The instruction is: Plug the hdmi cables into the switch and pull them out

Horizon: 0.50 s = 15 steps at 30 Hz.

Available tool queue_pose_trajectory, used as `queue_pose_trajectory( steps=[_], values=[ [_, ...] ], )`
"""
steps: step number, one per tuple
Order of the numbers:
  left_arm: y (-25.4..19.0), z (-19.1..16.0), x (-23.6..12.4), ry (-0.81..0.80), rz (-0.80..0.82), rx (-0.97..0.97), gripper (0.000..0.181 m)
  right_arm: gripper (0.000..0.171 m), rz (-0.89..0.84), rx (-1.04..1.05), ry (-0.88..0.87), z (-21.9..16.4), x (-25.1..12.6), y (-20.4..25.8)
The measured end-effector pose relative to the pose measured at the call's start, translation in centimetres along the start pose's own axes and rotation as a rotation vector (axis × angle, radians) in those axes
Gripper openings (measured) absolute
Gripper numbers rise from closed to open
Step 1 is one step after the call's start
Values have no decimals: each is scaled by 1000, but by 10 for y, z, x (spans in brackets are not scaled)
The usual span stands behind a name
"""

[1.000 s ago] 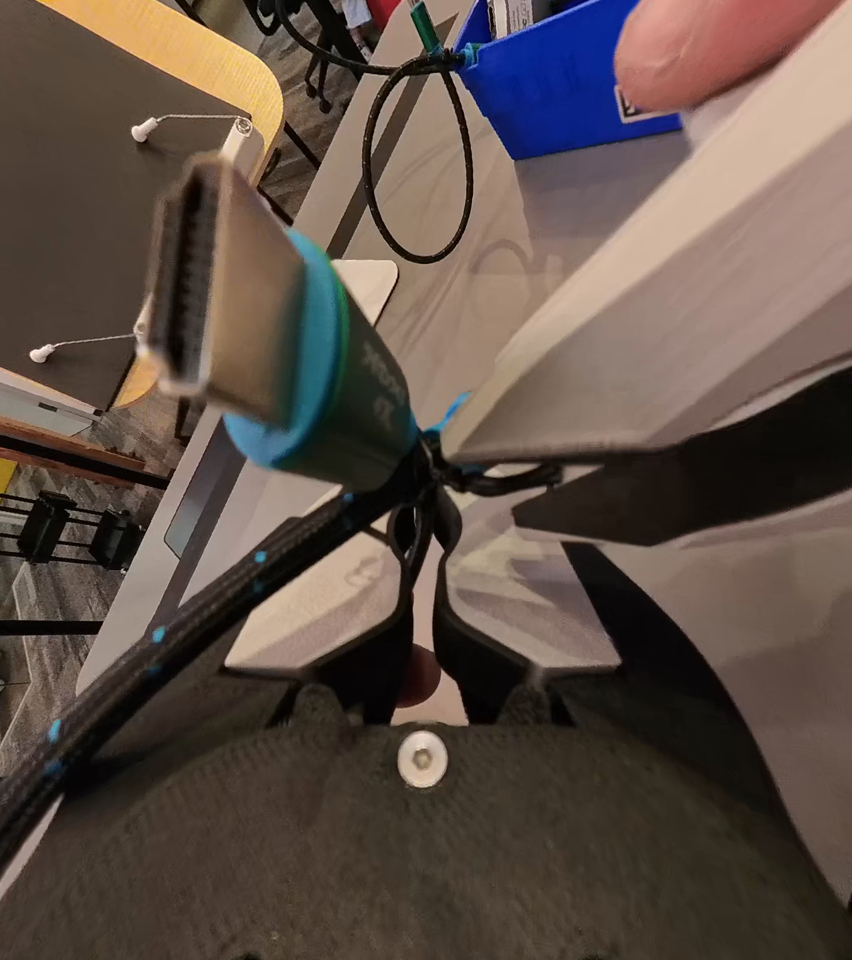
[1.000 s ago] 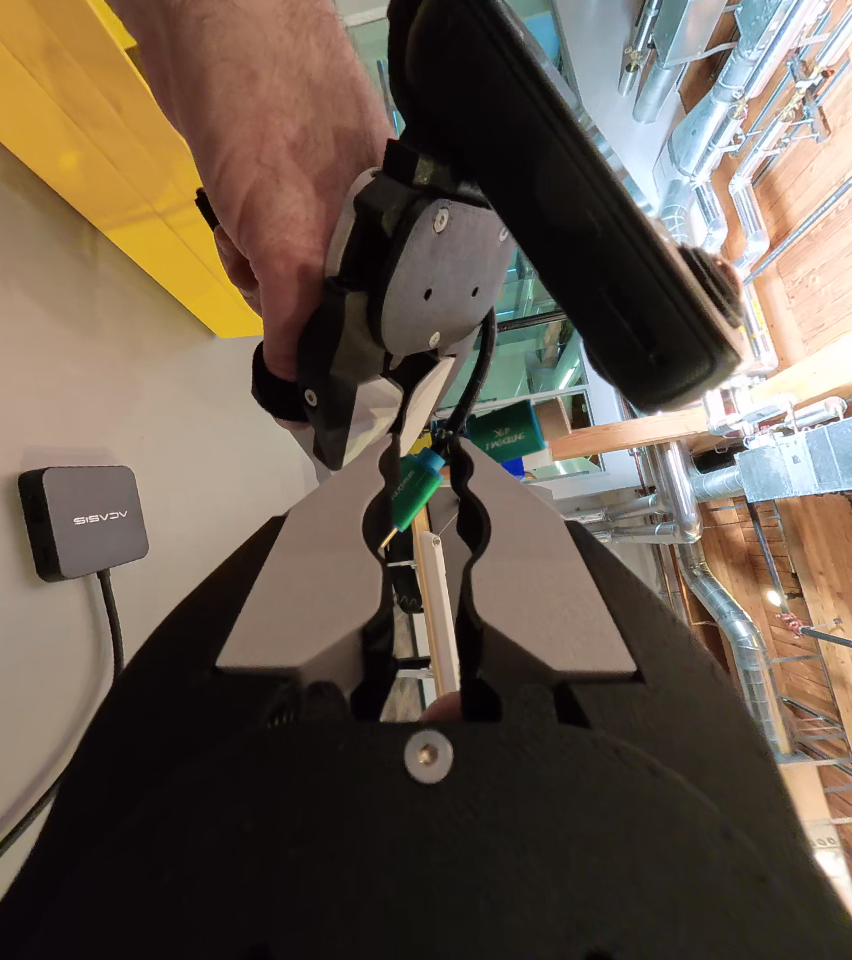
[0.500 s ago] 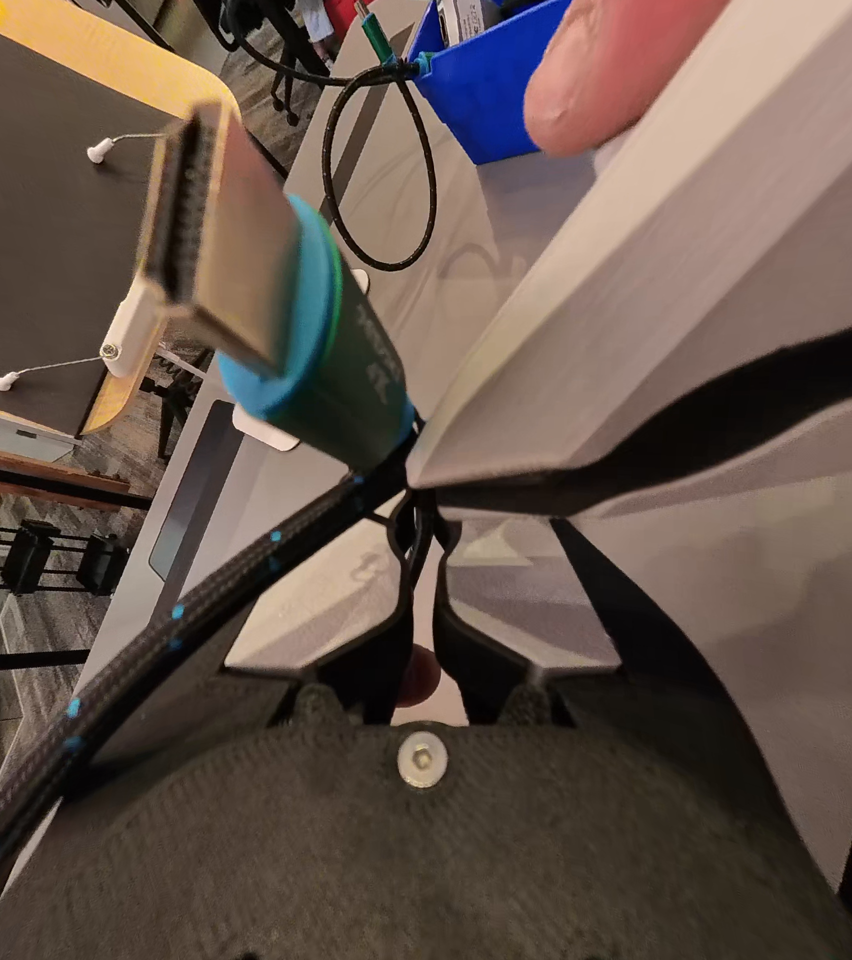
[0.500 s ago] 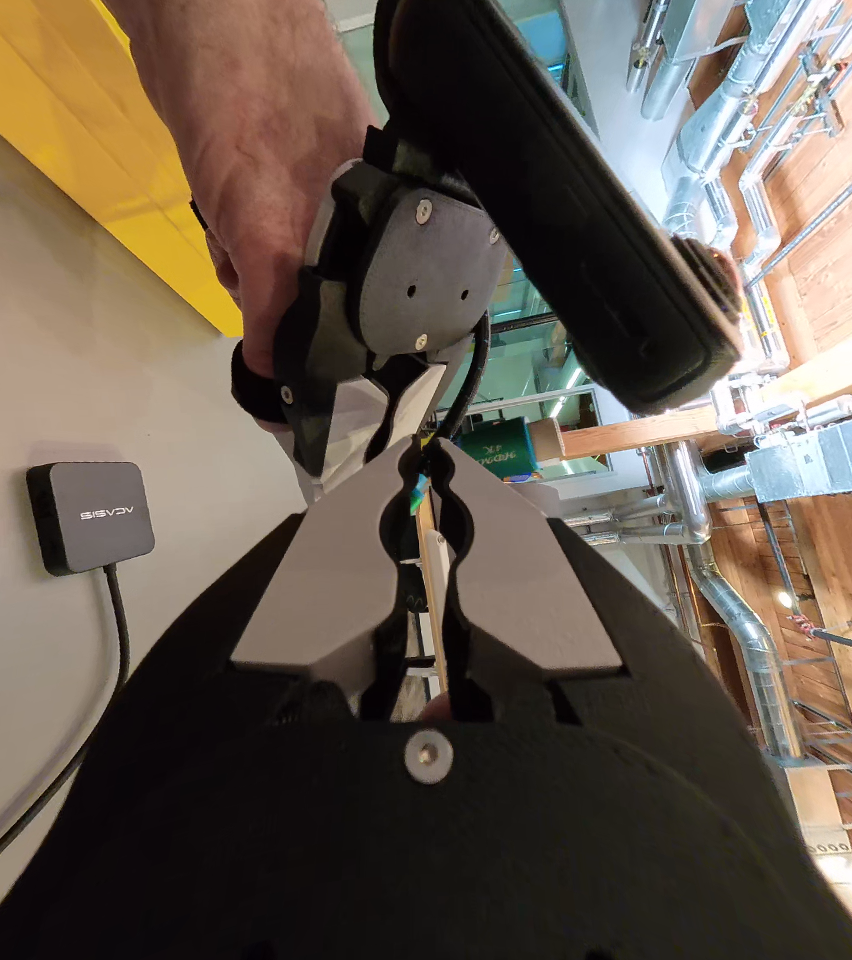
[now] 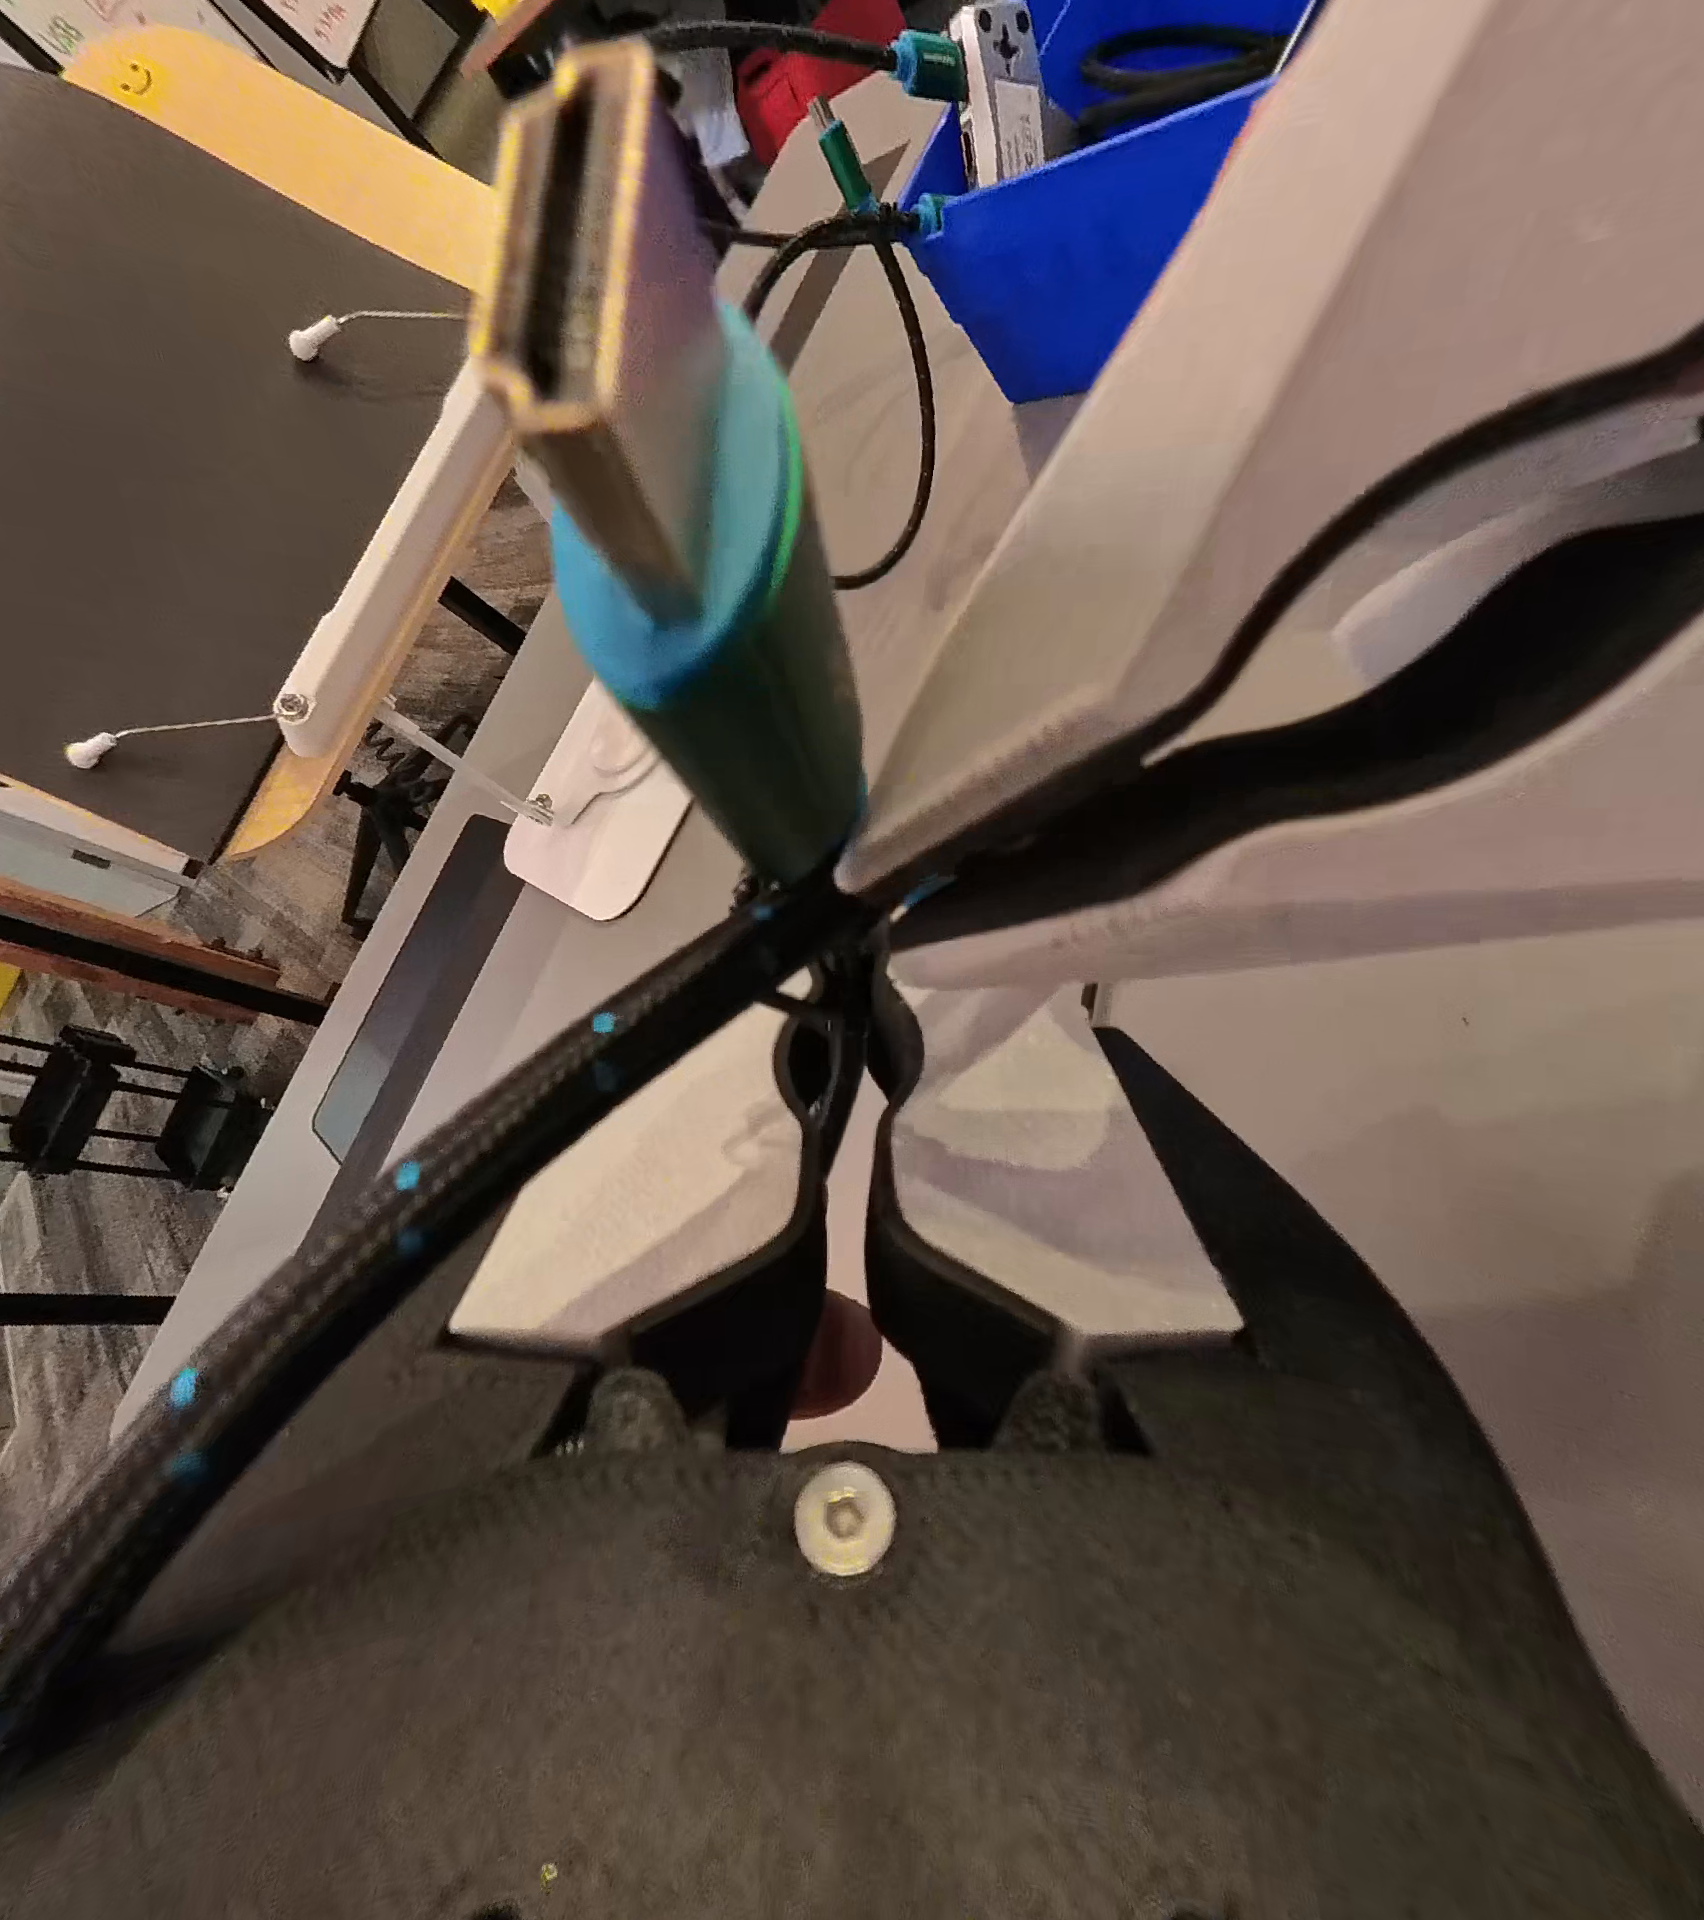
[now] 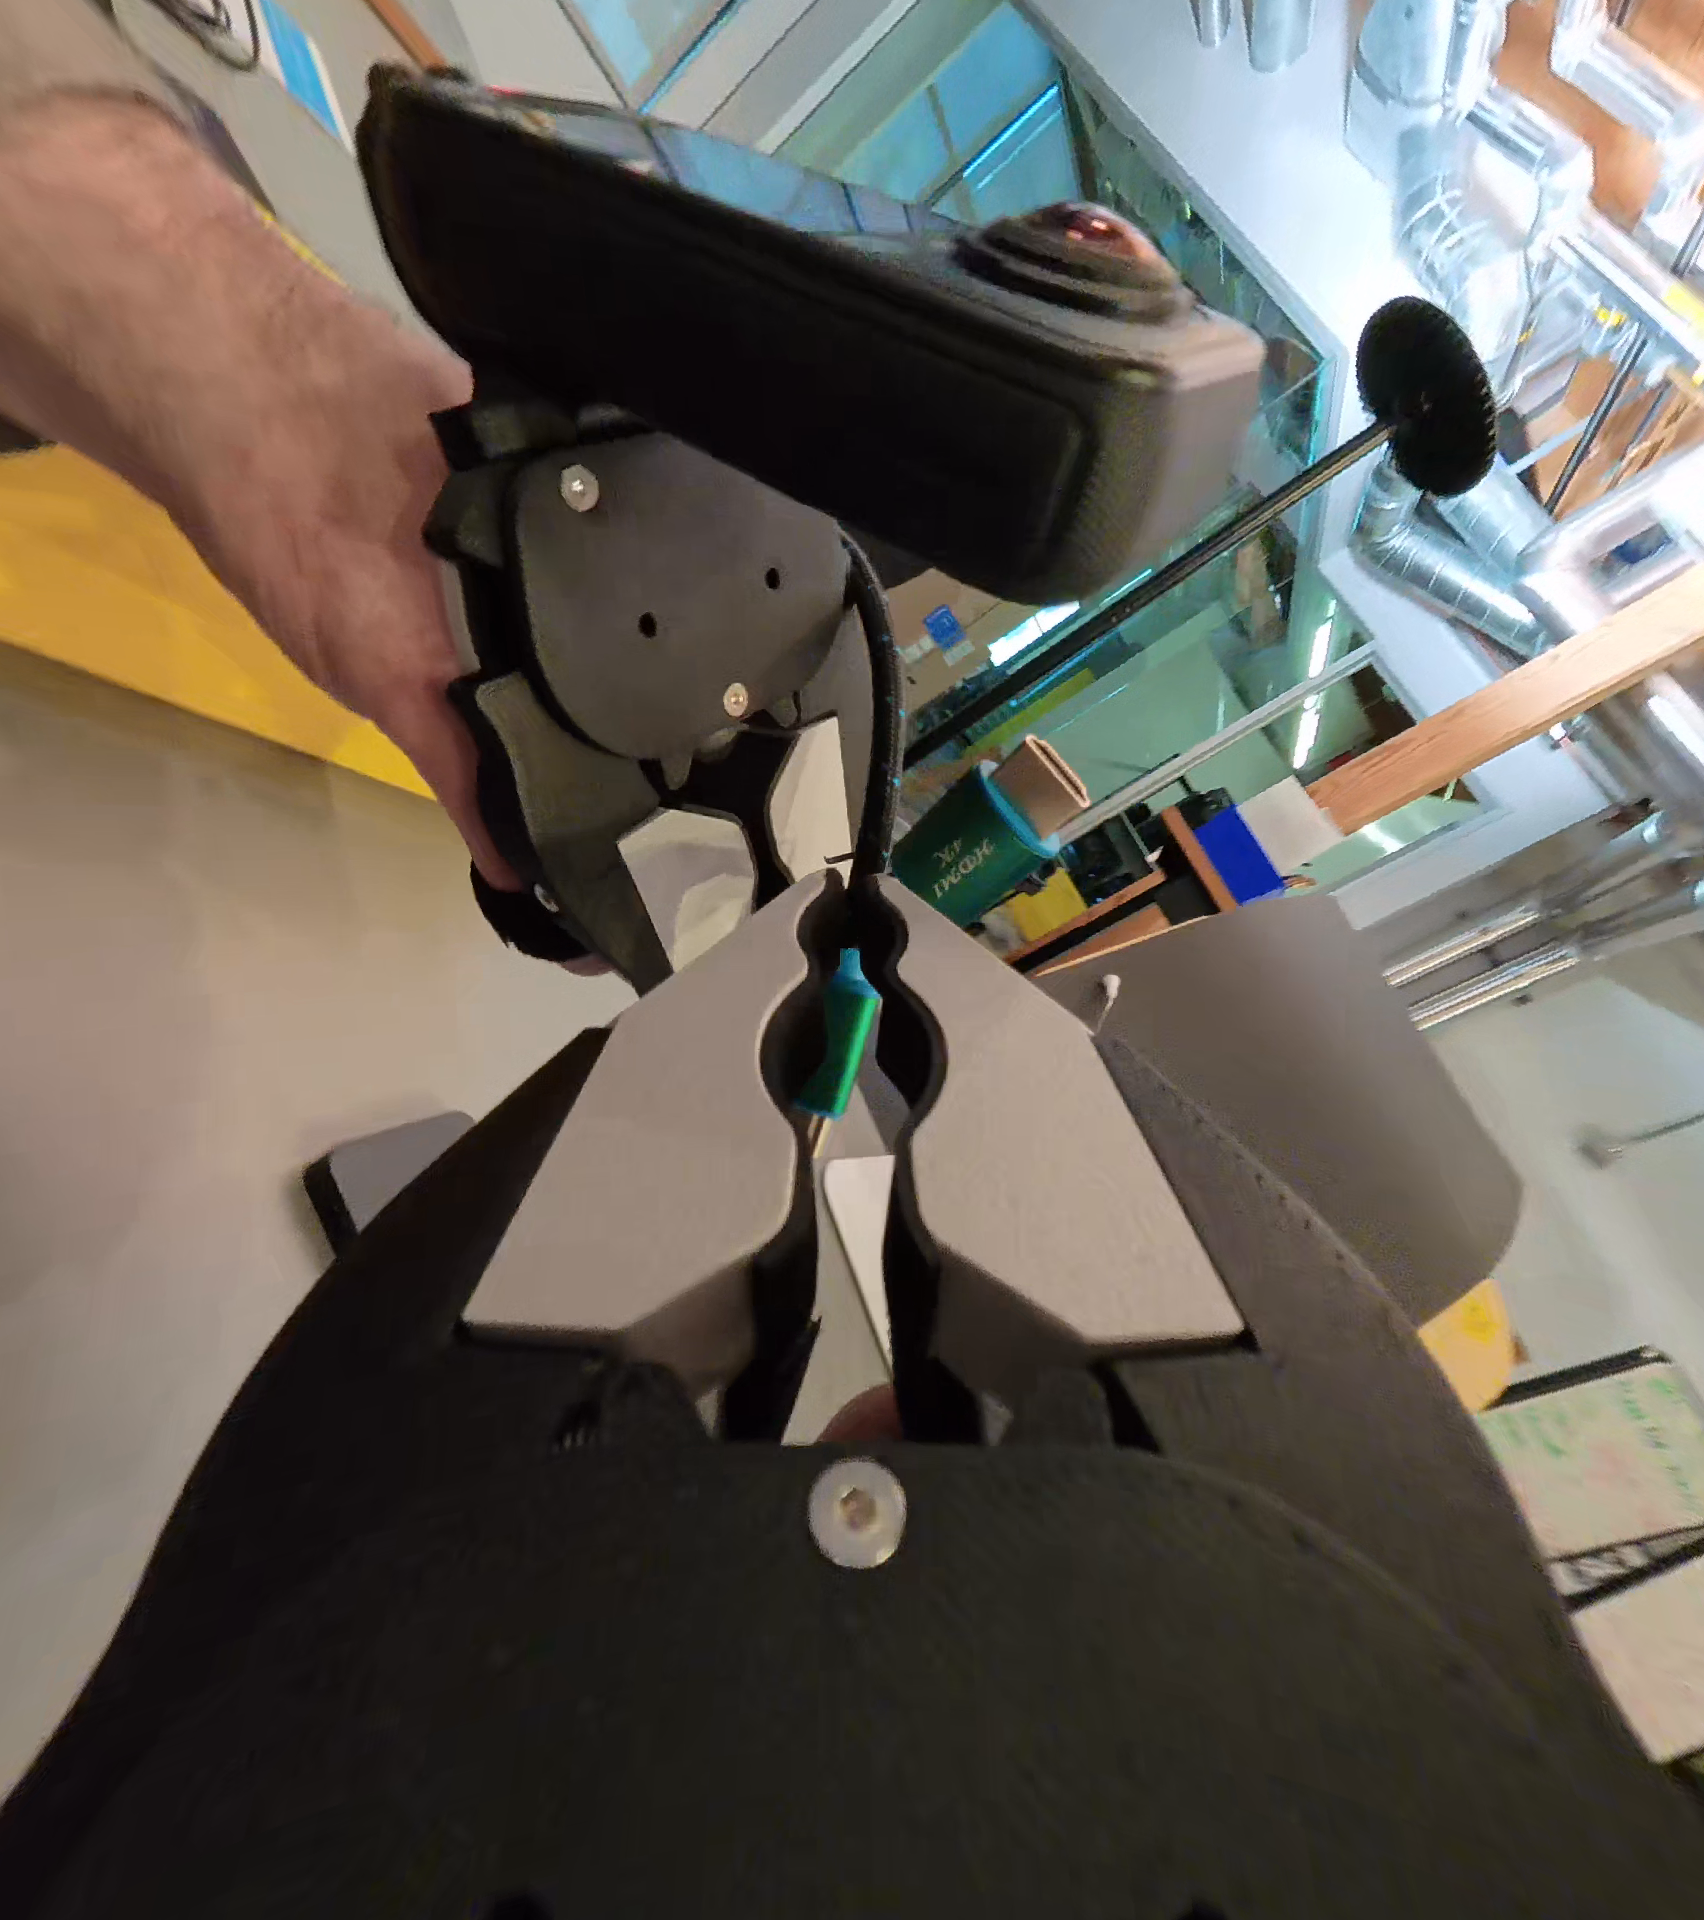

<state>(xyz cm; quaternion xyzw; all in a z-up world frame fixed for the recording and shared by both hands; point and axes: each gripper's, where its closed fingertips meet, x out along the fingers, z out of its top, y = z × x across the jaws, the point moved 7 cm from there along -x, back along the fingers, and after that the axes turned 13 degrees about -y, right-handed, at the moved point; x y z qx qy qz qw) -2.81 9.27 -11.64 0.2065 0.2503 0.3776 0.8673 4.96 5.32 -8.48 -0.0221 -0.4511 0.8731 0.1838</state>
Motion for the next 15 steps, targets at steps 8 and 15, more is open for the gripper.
queue_pose_trajectory(
  steps=[8,15],
  values=[
    [1,4,-1,-61,25,5,0,0,-19,325,-77,0,0,-10],
    [7,7,-4,-86,74,0,0,0,-49,630,-142,-5,-1,-22]
  ],
)
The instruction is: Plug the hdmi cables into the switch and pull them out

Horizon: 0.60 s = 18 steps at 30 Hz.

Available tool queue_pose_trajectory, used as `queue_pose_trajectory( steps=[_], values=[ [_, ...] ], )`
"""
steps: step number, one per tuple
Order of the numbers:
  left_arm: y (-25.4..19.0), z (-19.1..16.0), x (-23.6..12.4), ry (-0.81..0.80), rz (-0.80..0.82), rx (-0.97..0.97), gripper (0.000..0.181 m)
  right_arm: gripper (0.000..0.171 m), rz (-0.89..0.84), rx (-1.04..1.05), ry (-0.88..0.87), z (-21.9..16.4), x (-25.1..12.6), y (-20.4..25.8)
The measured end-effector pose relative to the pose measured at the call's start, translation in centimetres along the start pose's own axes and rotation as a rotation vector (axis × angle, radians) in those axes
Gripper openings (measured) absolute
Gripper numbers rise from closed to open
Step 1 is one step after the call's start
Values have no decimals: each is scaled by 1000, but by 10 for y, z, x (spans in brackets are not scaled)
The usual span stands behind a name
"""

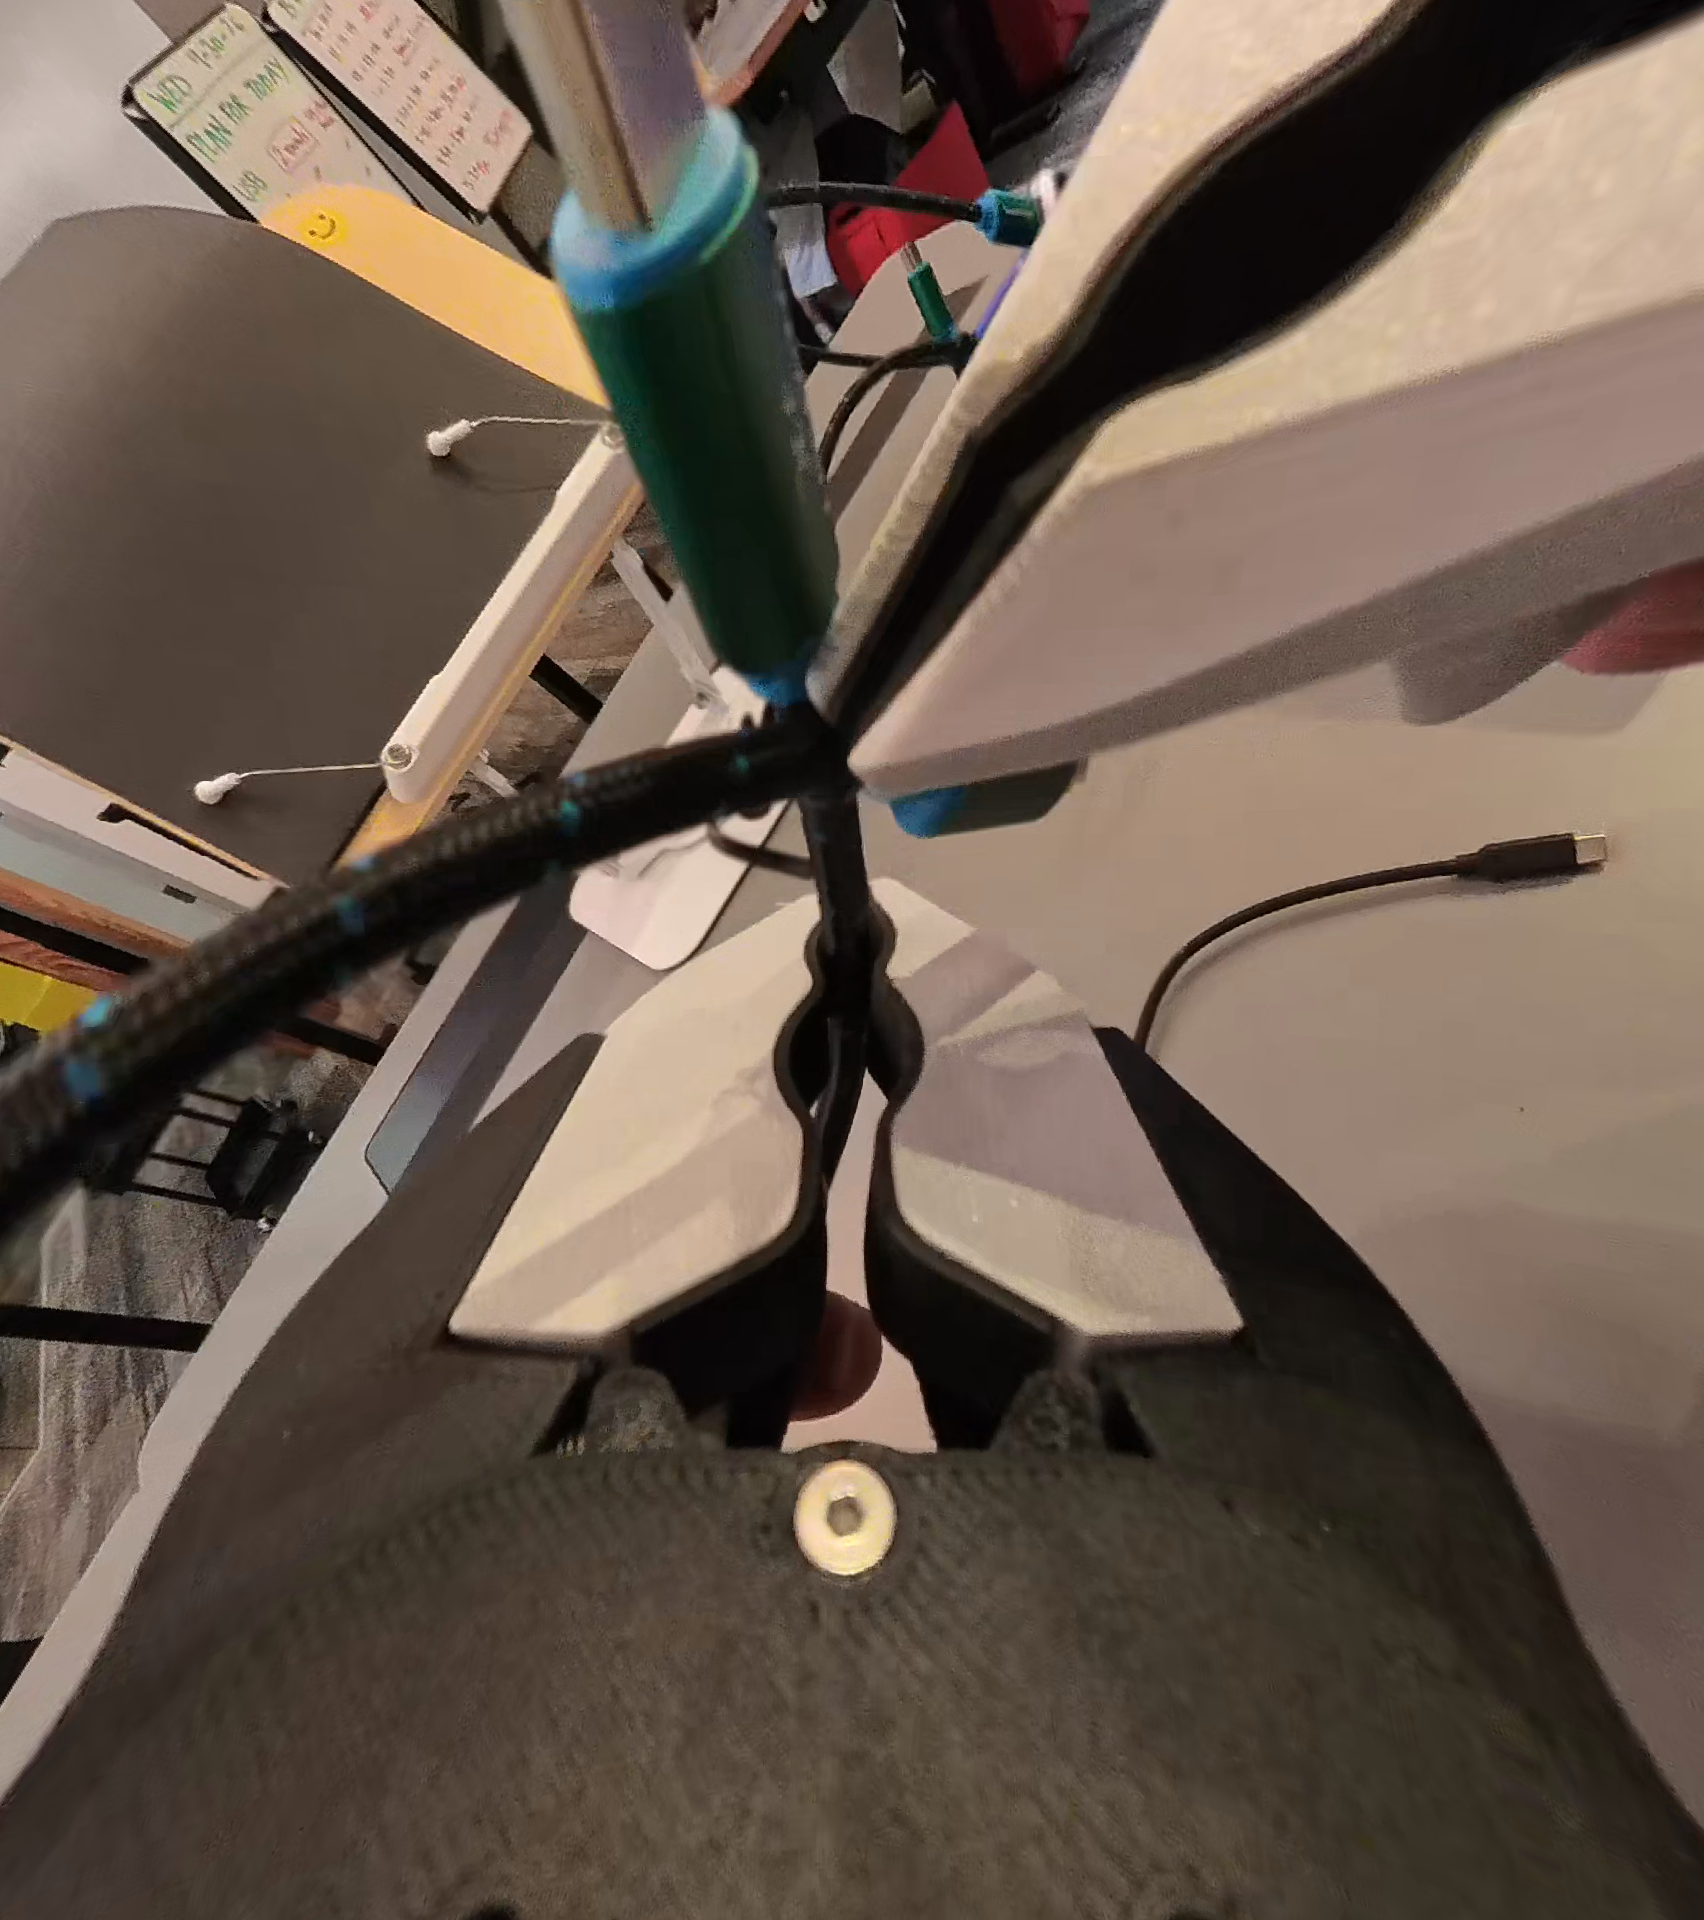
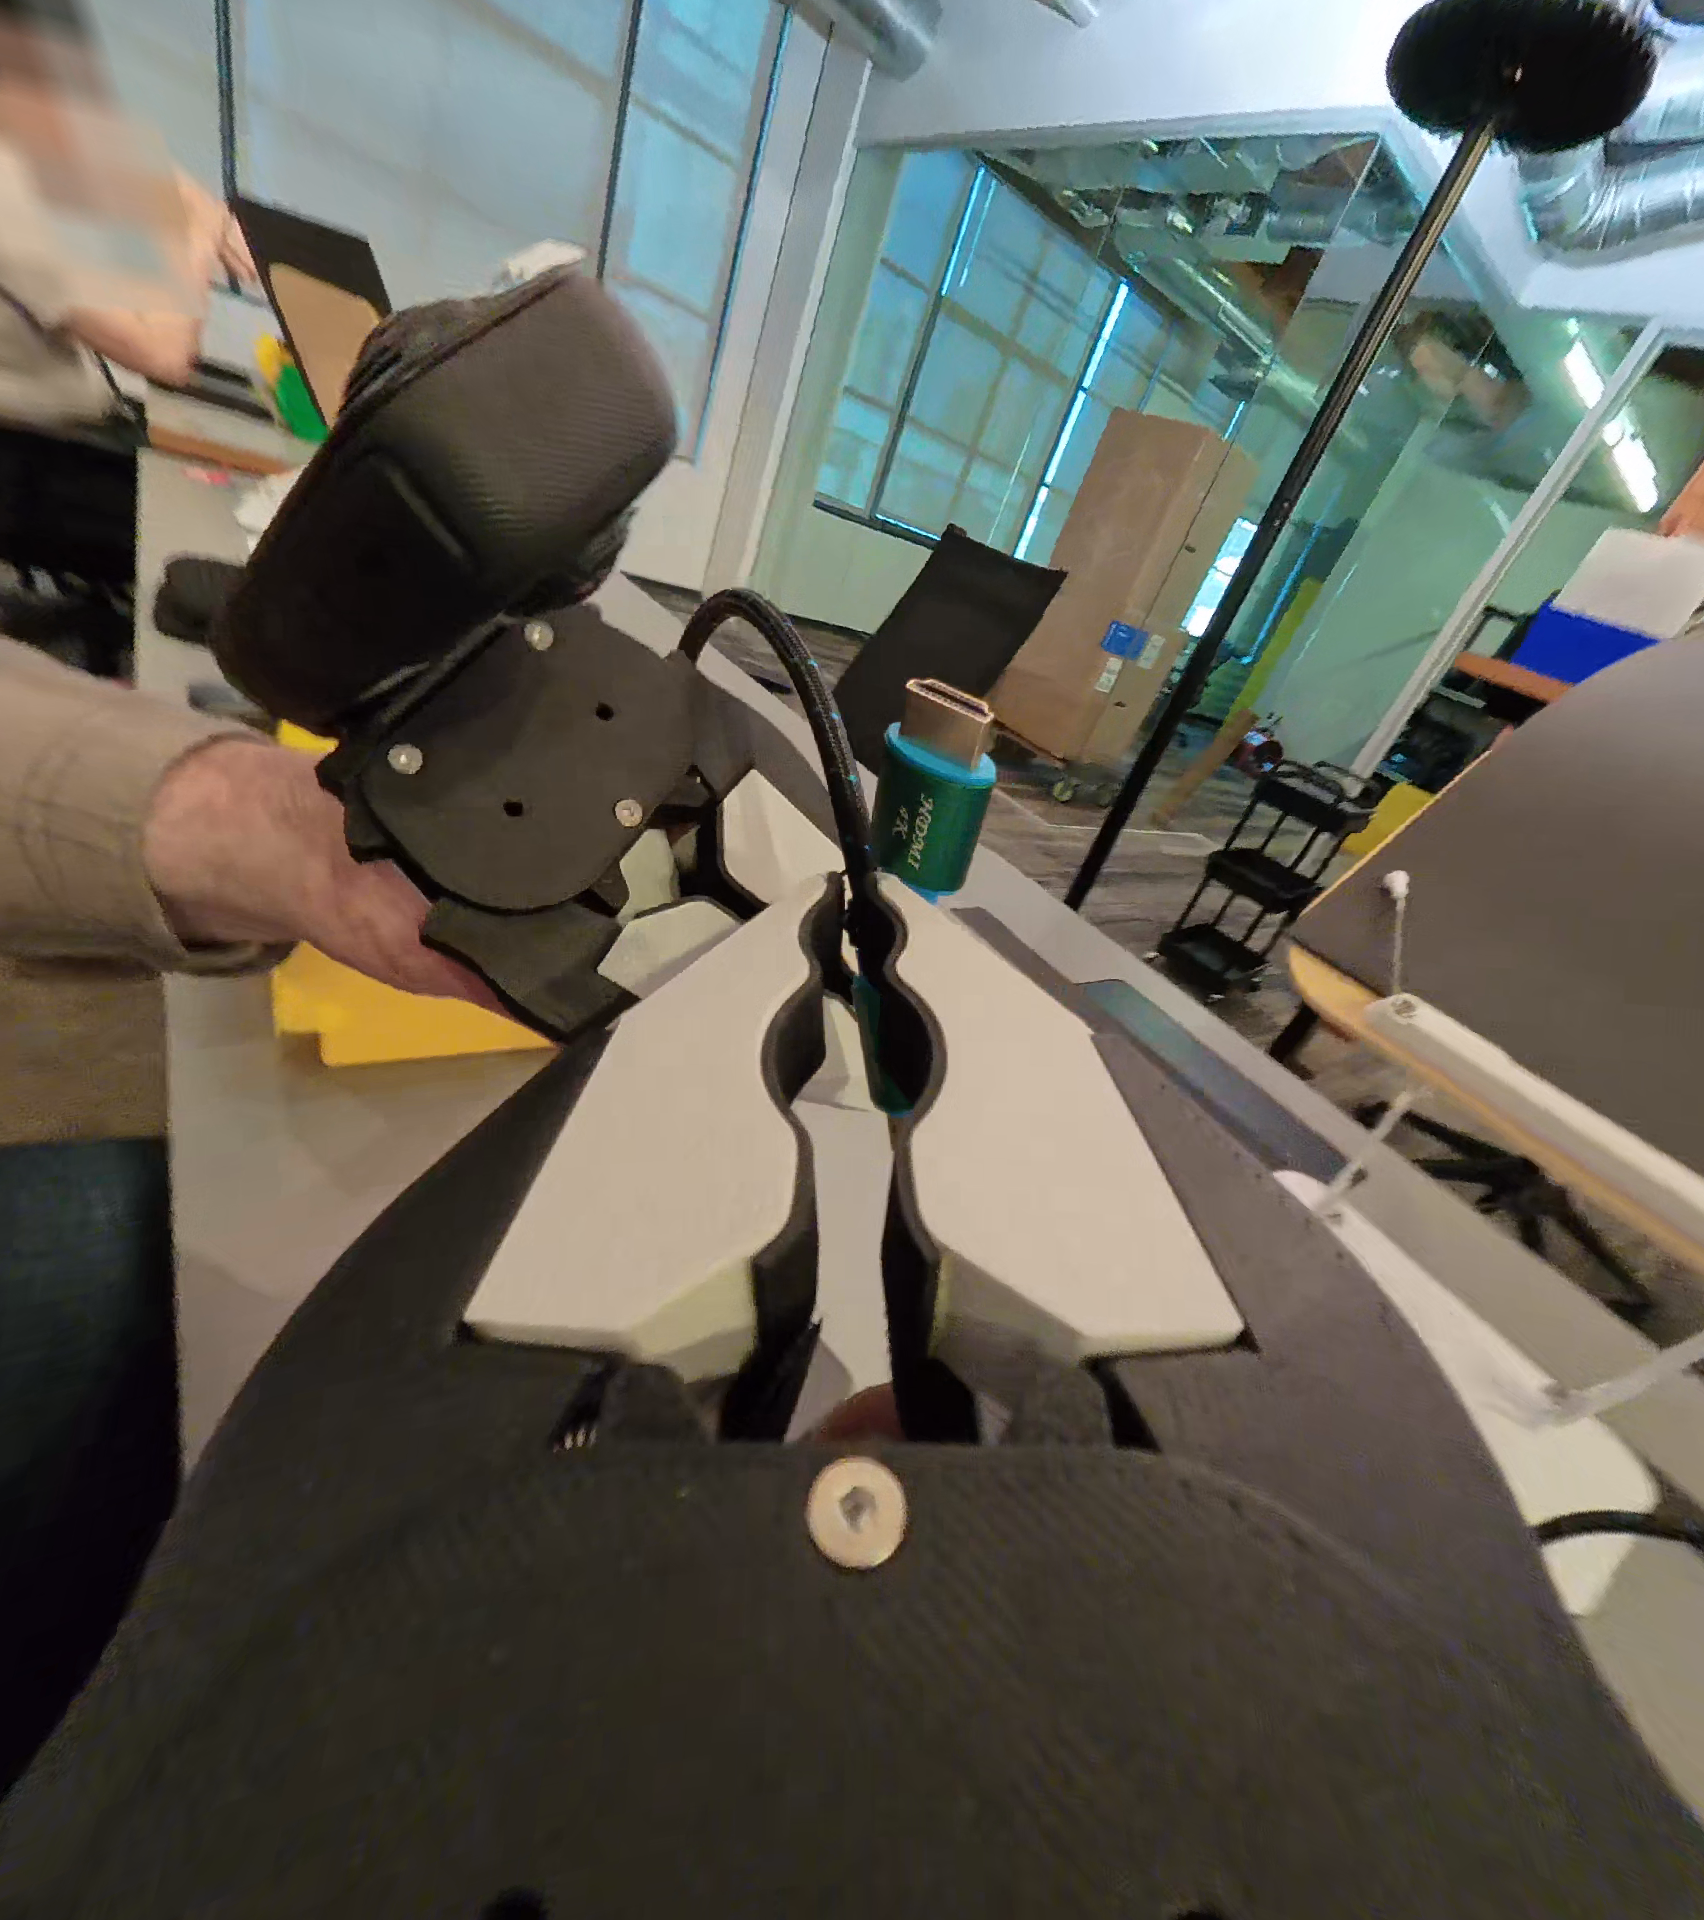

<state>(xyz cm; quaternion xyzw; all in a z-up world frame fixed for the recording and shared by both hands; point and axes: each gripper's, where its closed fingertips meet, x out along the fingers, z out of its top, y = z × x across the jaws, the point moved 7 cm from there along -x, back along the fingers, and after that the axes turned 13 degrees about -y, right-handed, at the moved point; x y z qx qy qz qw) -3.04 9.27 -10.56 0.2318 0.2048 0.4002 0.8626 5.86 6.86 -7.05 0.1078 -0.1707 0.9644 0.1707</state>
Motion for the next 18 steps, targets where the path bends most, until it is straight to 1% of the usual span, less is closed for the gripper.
queue_pose_trajectory(
  steps=[3,6,7,14,15,16,18],
  values=[
    [1,2,-1,-14,13,0,0,0,-3,214,-52,0,-1,-6],
    [2,3,-1,-19,22,4,0,0,31,515,-115,-3,0,-12],
    [2,2,-1,-16,22,3,0,0,39,554,-119,-5,0,-13],
    [1,2,-1,-19,23,22,0,0,55,379,-74,-1,2,-5],
    [1,2,-1,-21,27,29,0,2,62,335,-66,0,2,-4],
    [1,3,-1,-23,27,33,0,9,74,287,-55,1,1,-2],
    [1,3,-2,-25,25,34,0,13,73,156,-24,4,1,0]
  ],
)
